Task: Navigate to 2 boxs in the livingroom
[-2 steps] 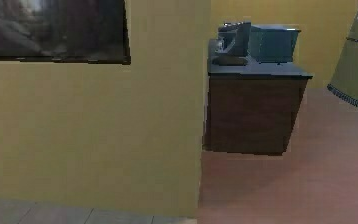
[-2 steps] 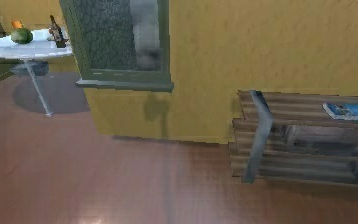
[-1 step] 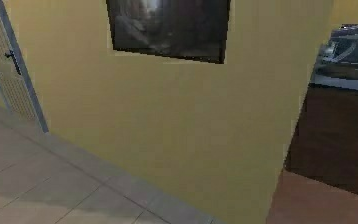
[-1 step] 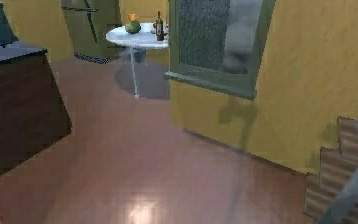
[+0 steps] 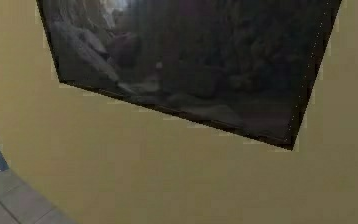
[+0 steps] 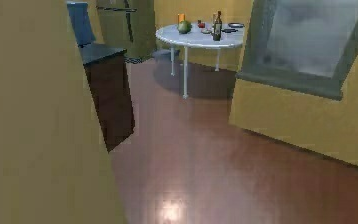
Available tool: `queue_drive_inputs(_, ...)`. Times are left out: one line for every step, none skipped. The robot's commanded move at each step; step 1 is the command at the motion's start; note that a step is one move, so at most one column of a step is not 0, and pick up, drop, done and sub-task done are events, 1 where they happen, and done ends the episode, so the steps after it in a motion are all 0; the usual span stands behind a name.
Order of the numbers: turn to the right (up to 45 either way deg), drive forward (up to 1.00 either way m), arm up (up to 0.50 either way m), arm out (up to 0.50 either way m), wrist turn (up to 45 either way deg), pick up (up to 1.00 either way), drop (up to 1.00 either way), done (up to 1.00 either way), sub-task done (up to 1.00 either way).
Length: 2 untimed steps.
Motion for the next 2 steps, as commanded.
queue_drive_inputs(-45.0,0.0,0.0,0.0,0.0,0.0,0.0,0.0,0.0)
queue_drive_inputs(-39.0,0.0,0.0,0.0,0.0,0.0,0.0,0.0,0.0)
